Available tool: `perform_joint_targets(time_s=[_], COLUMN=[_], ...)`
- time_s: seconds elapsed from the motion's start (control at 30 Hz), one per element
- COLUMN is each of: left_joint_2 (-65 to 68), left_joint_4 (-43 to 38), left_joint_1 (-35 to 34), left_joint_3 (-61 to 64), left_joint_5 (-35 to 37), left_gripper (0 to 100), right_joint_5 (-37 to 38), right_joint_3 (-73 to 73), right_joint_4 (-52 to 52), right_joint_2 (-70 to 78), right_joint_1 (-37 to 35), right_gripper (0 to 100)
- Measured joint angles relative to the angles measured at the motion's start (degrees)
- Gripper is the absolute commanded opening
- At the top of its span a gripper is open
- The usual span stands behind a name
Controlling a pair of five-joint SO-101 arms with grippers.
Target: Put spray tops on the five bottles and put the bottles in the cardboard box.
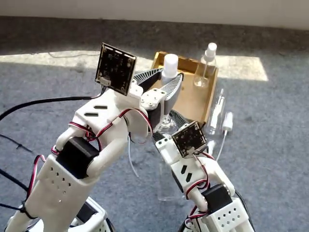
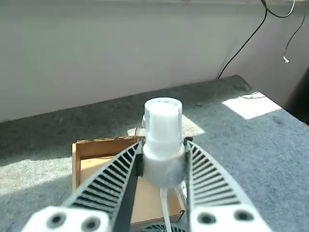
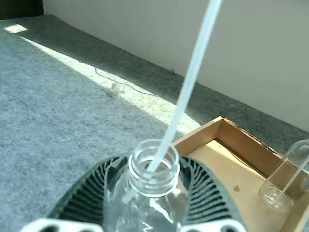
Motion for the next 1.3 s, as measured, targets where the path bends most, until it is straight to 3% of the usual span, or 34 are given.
perform_joint_targets(time_s=[0.3,0.5,0.73,1.3], left_joint_2=[0.0,-5.1,-12.2,-11.2], left_joint_4=[-0.8,-1.1,-1.8,-1.7], left_joint_1=[-1.4,-1.2,2.1,0.6], left_joint_3=[3.6,12.9,20.8,20.2], left_joint_5=[0.0,-3.0,-8.9,-9.4], left_gripper=[1,1,15,15], right_joint_5=[0.0,0.0,0.0,-3.9], right_joint_3=[0.0,0.1,0.1,-1.8], right_joint_4=[0.0,0.7,6.2,11.3], right_joint_2=[-0.2,-0.2,-0.2,-0.2], right_joint_1=[0.0,2.4,2.8,2.6], right_gripper=[0.4,0.4,0.4,0.4])
